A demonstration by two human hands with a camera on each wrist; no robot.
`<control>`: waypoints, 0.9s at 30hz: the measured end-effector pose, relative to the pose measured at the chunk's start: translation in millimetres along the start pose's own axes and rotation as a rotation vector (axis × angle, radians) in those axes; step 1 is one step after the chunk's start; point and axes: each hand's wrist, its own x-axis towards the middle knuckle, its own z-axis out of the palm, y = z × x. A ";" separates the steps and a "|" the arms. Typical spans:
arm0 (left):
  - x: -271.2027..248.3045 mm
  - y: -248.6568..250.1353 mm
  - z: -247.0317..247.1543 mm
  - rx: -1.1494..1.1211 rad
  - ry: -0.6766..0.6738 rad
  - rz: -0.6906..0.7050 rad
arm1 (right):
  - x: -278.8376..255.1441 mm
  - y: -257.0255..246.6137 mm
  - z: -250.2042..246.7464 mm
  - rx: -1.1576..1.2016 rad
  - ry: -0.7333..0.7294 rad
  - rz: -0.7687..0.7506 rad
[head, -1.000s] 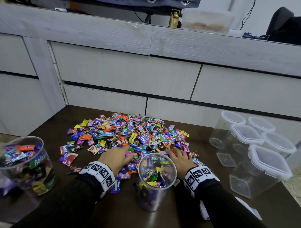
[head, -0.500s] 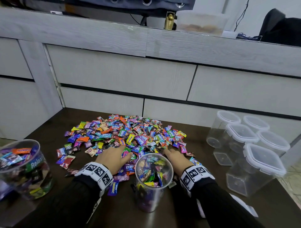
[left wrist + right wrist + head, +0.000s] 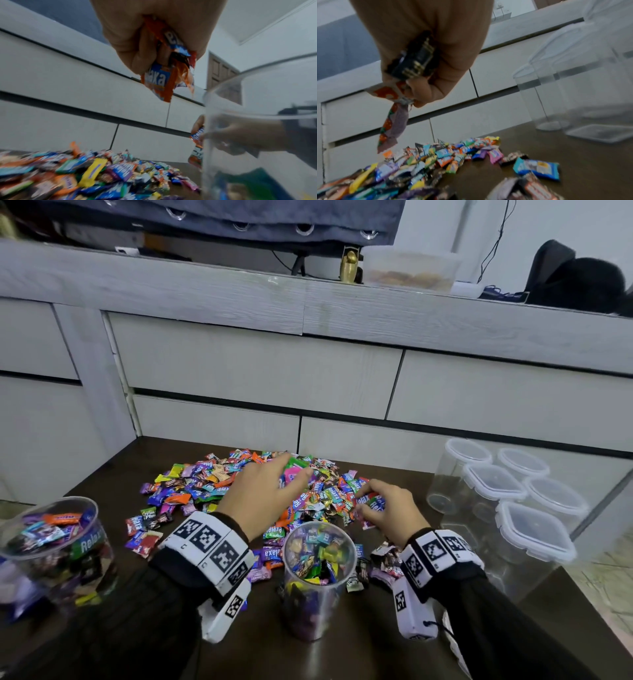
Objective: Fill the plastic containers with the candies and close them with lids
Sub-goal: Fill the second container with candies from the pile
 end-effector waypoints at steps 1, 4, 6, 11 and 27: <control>-2.5 8.0 -1.2 0.002 -0.009 0.027 | -0.5 -3.3 -4.8 -0.006 0.019 -0.012; -10.4 26.5 0.1 -0.009 -0.051 0.073 | -2.5 -13.5 -17.1 -0.012 0.078 -0.052; -15.8 34.7 3.0 0.022 -0.097 0.088 | -5.1 -19.6 -23.2 0.057 0.112 -0.072; -25.7 46.1 1.3 0.127 -0.166 0.153 | -14.8 -30.8 -32.5 0.148 0.129 -0.115; -38.5 43.9 13.1 0.183 -0.248 0.422 | -26.5 -35.4 -32.9 0.194 0.112 -0.127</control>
